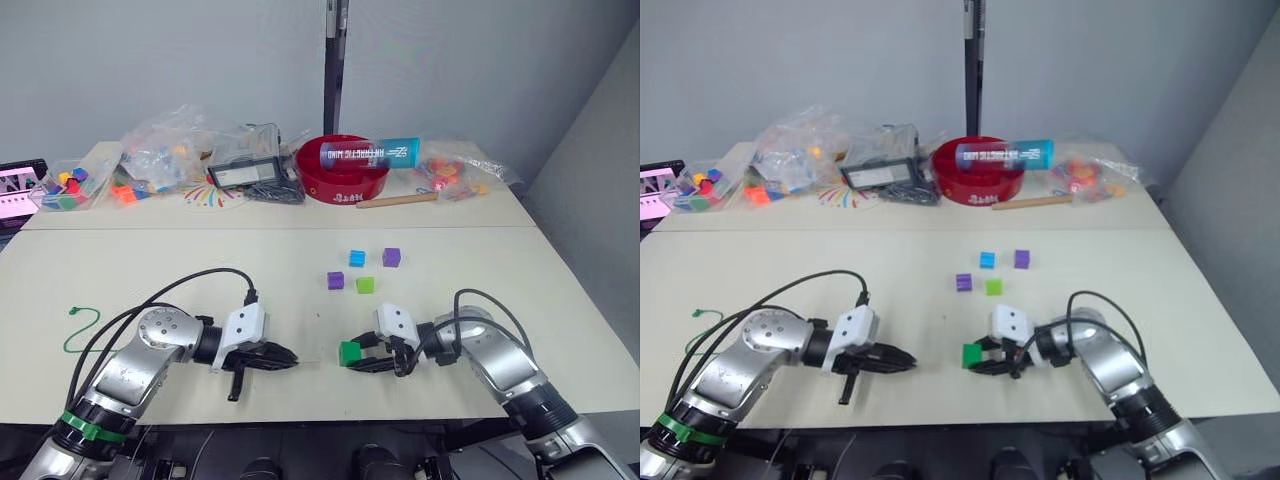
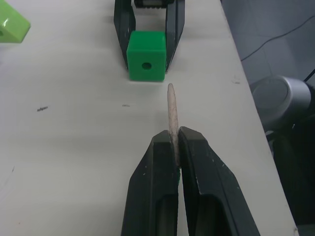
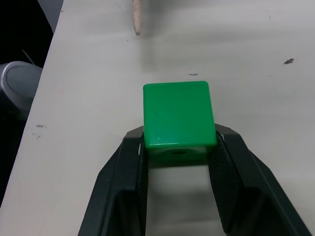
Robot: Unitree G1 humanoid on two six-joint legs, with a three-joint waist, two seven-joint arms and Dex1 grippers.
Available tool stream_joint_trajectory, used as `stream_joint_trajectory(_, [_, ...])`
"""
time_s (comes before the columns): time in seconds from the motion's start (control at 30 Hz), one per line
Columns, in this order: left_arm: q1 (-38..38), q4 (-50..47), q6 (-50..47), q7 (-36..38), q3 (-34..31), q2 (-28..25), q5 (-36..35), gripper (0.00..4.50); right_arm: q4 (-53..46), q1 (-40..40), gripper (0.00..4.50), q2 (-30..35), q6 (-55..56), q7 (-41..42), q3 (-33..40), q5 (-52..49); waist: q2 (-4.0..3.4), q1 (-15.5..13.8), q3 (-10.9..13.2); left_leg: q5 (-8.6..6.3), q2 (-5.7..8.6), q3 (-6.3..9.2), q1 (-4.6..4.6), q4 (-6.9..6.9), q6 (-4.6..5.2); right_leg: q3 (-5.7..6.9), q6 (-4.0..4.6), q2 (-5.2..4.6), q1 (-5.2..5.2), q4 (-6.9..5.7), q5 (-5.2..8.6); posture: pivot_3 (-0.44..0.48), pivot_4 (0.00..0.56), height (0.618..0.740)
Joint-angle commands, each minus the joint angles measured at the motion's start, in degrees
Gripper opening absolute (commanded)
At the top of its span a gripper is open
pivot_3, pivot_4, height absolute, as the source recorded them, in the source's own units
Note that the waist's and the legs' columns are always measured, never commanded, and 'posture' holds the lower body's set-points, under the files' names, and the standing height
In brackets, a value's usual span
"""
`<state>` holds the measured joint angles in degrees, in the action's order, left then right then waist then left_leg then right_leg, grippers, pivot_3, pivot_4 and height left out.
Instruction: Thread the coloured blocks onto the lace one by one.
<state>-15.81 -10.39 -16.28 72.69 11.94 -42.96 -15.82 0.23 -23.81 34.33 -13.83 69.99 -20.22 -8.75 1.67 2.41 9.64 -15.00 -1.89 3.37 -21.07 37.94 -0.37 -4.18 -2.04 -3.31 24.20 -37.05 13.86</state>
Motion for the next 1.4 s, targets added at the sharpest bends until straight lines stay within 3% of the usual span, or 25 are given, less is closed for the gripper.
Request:
stream_joint_trajectory(0.03, [-1.3, -1.7, -0.2, -2.2, 0.6, 0.3, 1.6, 0.0, -1.0, 1.2, 1.17, 0.9, -0.8, -0.9, -1.3, 2.4, 0.0, 0.0, 0.0, 0.0, 0.0, 0.0, 0.0, 0.0, 0.0, 0.0, 0.0, 0.0, 0.0, 0.0, 0.0, 0.0, 0.15, 0.731])
stream_joint_trajectory(0.4, [-2.2, -6.6, -4.8, -6.8, 1.5, 1.1, 2.5, 0.0, -5.3, 2.6, 1.17, 1.6, -3.8, -0.3, -1.9, 1.1, 0.0, 0.0, 0.0, 0.0, 0.0, 0.04, -0.02, 0.01, 0.0, 0.01, 0.0, 0.01, 0.01, -0.01, 0.0, 0.0, 0.15, 0.731])
stream_joint_trajectory(0.83, [-3.1, -7.4, -6.5, -5.9, 4.3, -0.4, 3.4, 0.0, -5.9, 2.2, 1.17, 0.1, -6.3, -2.0, -2.5, 1.4, 0.01, 0.0, 0.0, 0.0, -0.01, 0.03, -0.01, 0.01, 0.0, 0.01, -0.01, 0.02, 0.0, 0.02, 0.01, 0.0, 0.15, 0.731])
stream_joint_trajectory(1.4, [-6.3, -6.2, -7.4, -7.6, 7.1, 2.4, 6.5, 0.0, -9.9, 1.2, 1.17, -1.7, -10.3, -2.8, -4.5, 1.9, 0.02, 0.9, 0.0, -0.01, -0.06, 0.05, 0.01, 0.01, 0.01, 0.0, 0.01, 0.1, 0.01, -0.03, 0.01, 0.0, 0.15, 0.731])
